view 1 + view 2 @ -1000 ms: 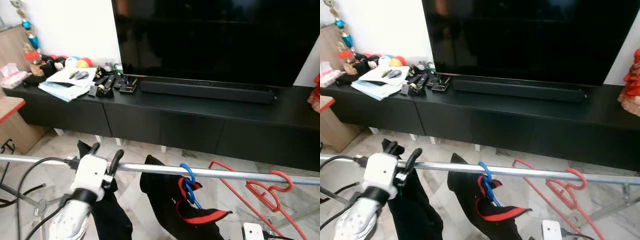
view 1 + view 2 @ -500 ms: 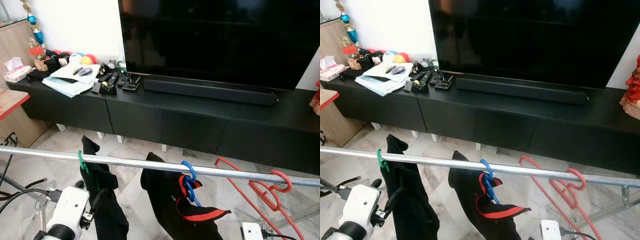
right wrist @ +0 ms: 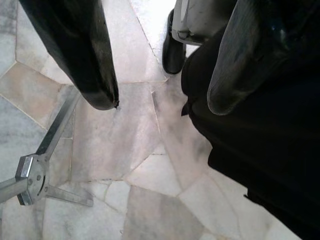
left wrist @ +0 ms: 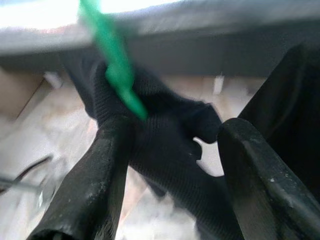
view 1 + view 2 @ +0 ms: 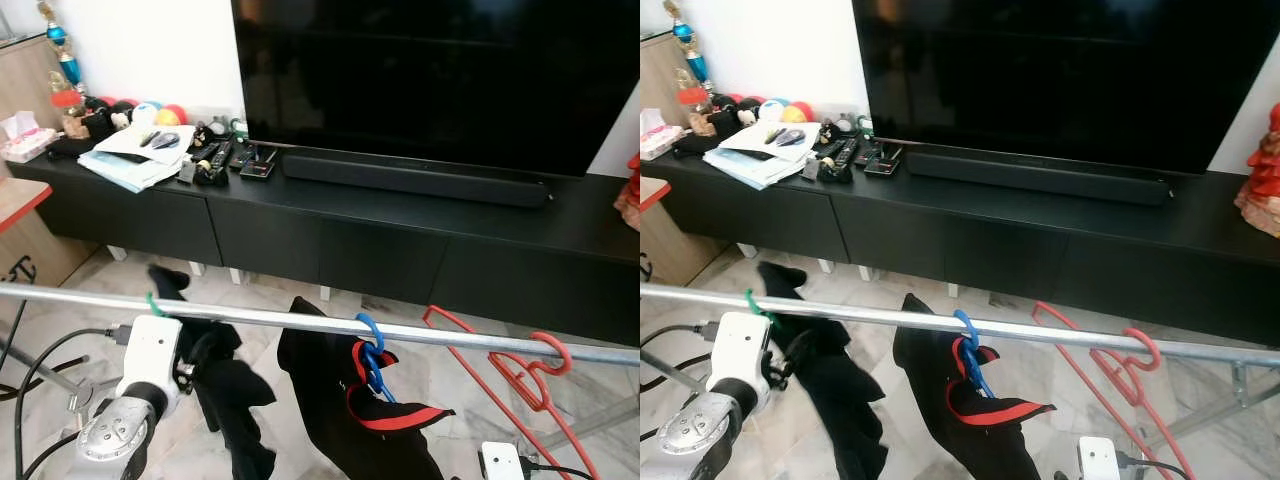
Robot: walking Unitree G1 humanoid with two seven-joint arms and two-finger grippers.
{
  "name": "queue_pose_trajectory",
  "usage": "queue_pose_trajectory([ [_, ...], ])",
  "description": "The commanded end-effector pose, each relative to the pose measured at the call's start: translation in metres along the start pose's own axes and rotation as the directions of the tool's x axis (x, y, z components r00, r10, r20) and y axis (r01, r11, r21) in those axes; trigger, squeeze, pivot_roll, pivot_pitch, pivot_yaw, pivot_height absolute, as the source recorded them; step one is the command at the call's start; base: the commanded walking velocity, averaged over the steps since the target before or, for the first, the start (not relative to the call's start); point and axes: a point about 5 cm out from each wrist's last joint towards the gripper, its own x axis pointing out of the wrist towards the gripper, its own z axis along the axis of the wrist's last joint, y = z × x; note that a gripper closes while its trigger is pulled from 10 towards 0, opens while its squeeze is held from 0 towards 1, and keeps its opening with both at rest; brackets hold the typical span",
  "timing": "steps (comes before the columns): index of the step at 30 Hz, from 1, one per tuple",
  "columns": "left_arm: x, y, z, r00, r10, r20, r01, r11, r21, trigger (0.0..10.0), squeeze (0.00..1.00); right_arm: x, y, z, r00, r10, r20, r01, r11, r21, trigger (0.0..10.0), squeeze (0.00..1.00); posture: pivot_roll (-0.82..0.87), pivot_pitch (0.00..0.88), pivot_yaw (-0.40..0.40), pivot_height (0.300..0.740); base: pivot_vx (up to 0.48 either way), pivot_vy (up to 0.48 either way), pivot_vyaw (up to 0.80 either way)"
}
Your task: Hang hanger
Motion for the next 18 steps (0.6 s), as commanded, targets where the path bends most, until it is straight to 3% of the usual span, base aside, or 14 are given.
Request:
queue_pose_trajectory([
  [1, -0.004, 0.005, -0.014, 0.996, 0.026, -0.090, -0.026, 1.000, -0.001, 10.0, 0.00, 0.000, 0.000, -0.003, 1.000, 0.000, -0.016, 0.000, 1.000, 0.002, 10.0, 0.00, 0.08, 0.076, 0.026, 0.740, 0.000, 0.000, 0.00],
  [5, -0.011, 0.003, -0.034, 0.978, 0.022, -0.208, -0.023, 1.000, -0.003, 10.0, 0.00, 0.000, 0.000, -0.004, 1.000, 0.006, -0.022, -0.006, 1.000, -0.005, 10.0, 0.00, 0.08, 0.079, 0.024, 0.740, 0.000, 0.000, 0.00],
  [10, -0.018, 0.001, -0.045, 0.957, 0.028, -0.288, -0.026, 1.000, 0.010, 10.0, 0.00, 0.000, 0.000, -0.005, 1.000, 0.009, -0.023, -0.010, 1.000, -0.015, 10.0, 0.00, 0.08, 0.082, 0.026, 0.740, 0.000, 0.000, 0.00],
  [14, -0.029, 0.006, -0.065, 0.901, 0.078, -0.426, -0.068, 0.997, 0.040, 10.0, 0.00, 0.000, 0.001, -0.005, 1.000, 0.010, -0.024, -0.011, 1.000, -0.020, 10.0, 0.00, 0.08, 0.082, 0.030, 0.740, 0.000, 0.000, 0.00],
  [18, -0.035, 0.011, -0.072, 0.871, 0.109, -0.480, -0.097, 0.994, 0.050, 10.0, 0.00, 0.000, 0.001, -0.004, 1.000, 0.014, -0.024, -0.015, 0.999, -0.031, 10.0, 0.00, 0.09, 0.081, 0.031, 0.740, 0.000, 0.000, 0.00],
])
